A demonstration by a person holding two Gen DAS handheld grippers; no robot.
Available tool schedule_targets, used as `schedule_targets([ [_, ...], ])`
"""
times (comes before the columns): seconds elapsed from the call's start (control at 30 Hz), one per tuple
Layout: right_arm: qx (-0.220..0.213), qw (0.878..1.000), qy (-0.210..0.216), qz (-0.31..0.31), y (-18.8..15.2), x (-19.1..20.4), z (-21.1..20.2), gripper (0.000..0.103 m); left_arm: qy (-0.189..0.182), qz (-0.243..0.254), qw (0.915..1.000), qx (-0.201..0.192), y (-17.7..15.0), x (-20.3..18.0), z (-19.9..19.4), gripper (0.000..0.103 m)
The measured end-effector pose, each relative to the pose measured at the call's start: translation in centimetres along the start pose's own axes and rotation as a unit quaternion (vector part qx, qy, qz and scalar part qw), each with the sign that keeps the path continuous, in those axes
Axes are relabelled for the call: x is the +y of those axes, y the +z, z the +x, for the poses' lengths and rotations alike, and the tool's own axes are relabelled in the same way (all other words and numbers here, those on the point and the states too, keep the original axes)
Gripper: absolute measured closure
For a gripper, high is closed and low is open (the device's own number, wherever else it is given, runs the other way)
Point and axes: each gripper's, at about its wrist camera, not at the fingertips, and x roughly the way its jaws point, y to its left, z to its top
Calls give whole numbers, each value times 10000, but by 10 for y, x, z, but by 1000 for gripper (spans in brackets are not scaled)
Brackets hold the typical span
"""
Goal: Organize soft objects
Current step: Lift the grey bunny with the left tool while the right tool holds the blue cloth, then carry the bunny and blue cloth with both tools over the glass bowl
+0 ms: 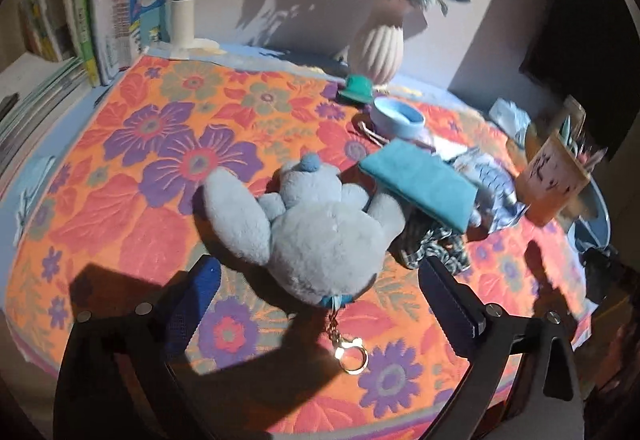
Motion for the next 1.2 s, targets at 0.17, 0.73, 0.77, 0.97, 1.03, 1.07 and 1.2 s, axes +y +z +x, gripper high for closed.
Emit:
schedule_targets([
  [0.17, 90, 10000, -10, 1, -2, 3, 6, 83, 468, 497, 9970, 373, 5, -19, 43, 2],
  [0.73, -30, 10000, 22, -13, 4, 10, -1, 83, 382, 435, 9947, -851, 17, -24, -38, 34],
  [0.77, -96, 9999, 20, -26, 5, 11, -6, 83, 333, 483, 9936, -966, 20, -30, -46, 34],
  [0.97, -393, 9992, -44, -38, 9, 10, -27, 83, -114, 562, 9895, -1323, 28, -63, -77, 34],
  [1.03, -442, 9990, -57, 3, 9, 7, -32, 83, -257, 678, 9880, -1364, 28, -78, -81, 34],
  [1.07, -455, 9989, -64, 14, 9, 6, -33, 83, -308, 719, 9875, -1368, 27, -84, -82, 34],
  [1.2, -455, 9989, -128, 62, 9, -4, -37, 83, -480, 883, 9856, -1356, 27, -107, -81, 34],
])
